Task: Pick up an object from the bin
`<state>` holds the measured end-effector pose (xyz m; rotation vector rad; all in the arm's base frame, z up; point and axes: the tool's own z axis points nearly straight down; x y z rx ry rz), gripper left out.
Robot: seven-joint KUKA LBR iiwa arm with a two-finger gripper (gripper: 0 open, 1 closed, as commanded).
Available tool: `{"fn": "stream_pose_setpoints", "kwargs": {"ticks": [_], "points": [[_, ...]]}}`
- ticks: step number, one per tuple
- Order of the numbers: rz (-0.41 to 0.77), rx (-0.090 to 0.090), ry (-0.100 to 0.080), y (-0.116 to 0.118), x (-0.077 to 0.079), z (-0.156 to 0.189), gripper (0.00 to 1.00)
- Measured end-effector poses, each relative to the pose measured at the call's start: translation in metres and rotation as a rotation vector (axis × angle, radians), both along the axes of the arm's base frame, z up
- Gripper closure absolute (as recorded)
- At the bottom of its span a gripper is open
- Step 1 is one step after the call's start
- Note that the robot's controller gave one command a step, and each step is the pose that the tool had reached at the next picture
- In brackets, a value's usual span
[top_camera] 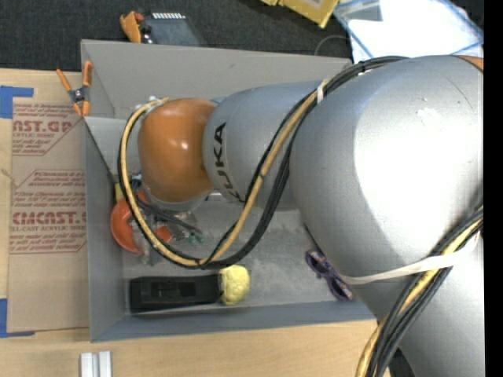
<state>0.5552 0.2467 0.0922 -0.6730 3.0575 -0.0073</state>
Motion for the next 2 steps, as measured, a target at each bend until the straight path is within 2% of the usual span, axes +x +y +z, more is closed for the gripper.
{"fn": "stream_pose_setpoints", "kwargs": {"ticks": [1,2], "points": [[0.0,0.0,0.0,0.0,0.0,0.0,1.0],[-0.007,-0.001,0.001,-0.02,0.006,0.083,1.0]]}}
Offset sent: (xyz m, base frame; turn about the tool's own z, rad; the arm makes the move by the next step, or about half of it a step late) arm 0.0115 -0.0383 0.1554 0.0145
